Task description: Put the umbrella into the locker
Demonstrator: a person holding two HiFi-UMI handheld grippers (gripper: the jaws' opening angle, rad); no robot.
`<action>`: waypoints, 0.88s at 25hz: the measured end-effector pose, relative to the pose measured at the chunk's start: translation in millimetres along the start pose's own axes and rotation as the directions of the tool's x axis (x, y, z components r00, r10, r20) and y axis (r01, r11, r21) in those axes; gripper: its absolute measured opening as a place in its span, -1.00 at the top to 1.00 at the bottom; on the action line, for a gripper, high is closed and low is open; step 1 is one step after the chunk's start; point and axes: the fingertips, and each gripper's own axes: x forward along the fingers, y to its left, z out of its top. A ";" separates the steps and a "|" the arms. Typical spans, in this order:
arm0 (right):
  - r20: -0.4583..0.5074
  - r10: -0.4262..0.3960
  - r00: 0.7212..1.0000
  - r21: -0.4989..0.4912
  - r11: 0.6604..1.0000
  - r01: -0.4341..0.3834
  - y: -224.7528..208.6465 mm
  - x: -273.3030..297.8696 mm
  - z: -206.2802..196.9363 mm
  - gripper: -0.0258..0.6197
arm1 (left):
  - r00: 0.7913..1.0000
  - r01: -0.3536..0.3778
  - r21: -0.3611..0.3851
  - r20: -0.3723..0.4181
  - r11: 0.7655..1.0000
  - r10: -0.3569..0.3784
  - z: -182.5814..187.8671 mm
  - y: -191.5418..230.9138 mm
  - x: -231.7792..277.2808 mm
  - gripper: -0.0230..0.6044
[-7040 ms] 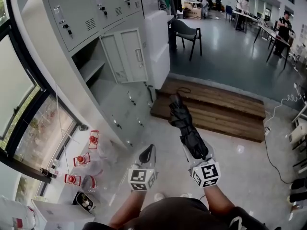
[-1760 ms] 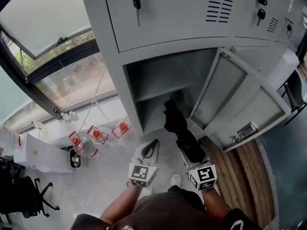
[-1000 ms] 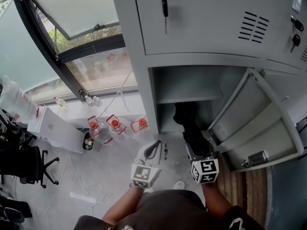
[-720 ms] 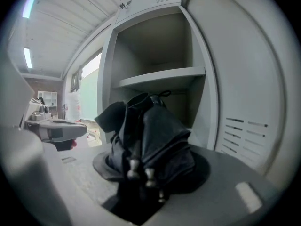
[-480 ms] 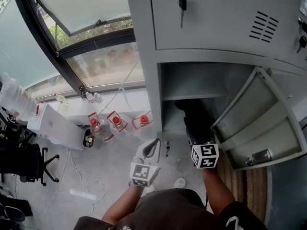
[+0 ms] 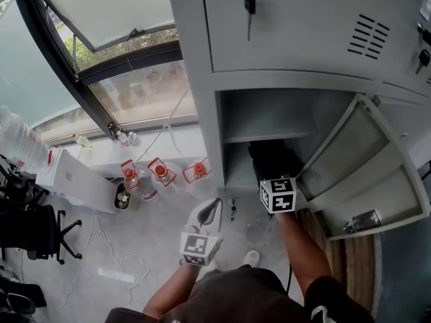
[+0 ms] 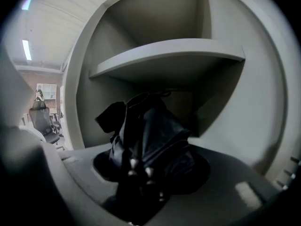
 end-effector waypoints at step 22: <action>-0.303 -0.046 0.952 -0.046 0.998 0.034 -16.1 63.8 -32.1 0.19 | 1.000 -0.002 -0.008 0.016 1.000 0.002 0.6 6.1 0.0 0.91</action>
